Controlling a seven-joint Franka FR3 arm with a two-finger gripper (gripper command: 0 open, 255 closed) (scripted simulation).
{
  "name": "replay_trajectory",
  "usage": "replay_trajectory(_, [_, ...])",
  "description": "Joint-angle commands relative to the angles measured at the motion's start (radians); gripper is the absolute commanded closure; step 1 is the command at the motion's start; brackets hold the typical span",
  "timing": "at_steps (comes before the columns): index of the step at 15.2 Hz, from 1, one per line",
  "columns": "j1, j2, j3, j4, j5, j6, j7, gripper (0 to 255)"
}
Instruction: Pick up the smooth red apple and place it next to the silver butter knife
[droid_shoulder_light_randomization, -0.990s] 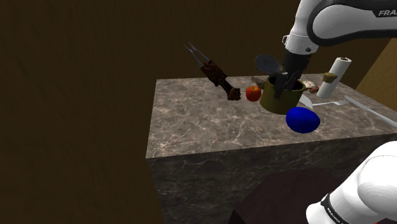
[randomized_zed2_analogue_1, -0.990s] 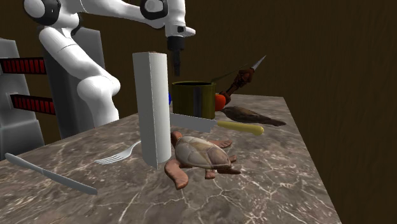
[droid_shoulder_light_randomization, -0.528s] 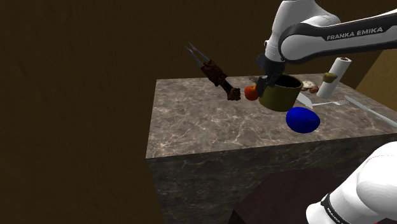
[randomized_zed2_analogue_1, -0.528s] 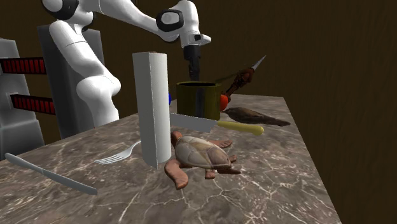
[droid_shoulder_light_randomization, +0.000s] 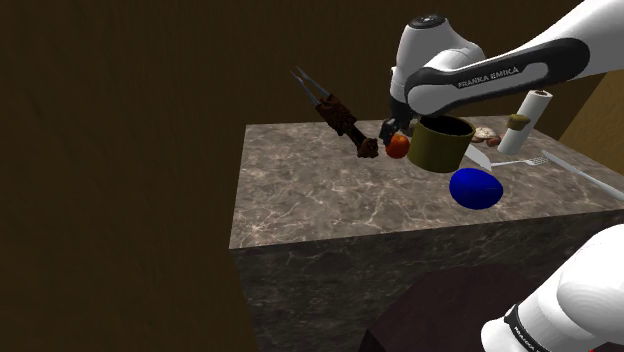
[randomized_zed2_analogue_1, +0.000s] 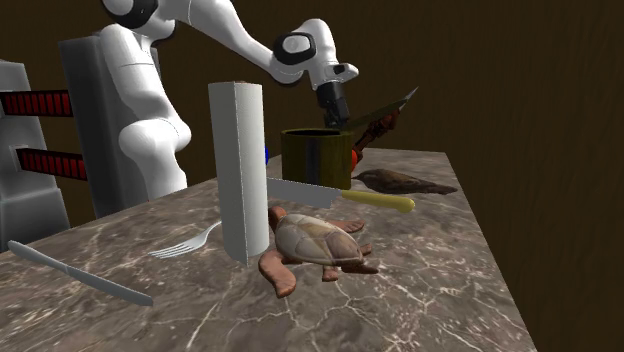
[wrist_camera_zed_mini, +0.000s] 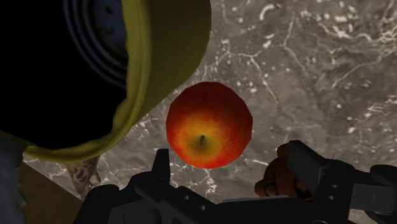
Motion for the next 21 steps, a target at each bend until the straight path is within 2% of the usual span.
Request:
replay_trajectory(1, [-0.009,0.035,-0.005,0.013,-0.022,0.034,0.004,0])
replay_trajectory(7, [-0.023,0.091,-0.017,-0.012,-0.048,0.117,0.019,0])
replay_trajectory(15, [-0.023,0.091,-0.017,-0.012,-0.048,0.117,0.019,0])
replay_trajectory(16, [-0.023,0.091,-0.017,-0.012,-0.048,0.117,0.019,255])
replay_trajectory(21, [-0.024,0.091,-0.019,-0.013,-0.048,0.119,0.017,255])
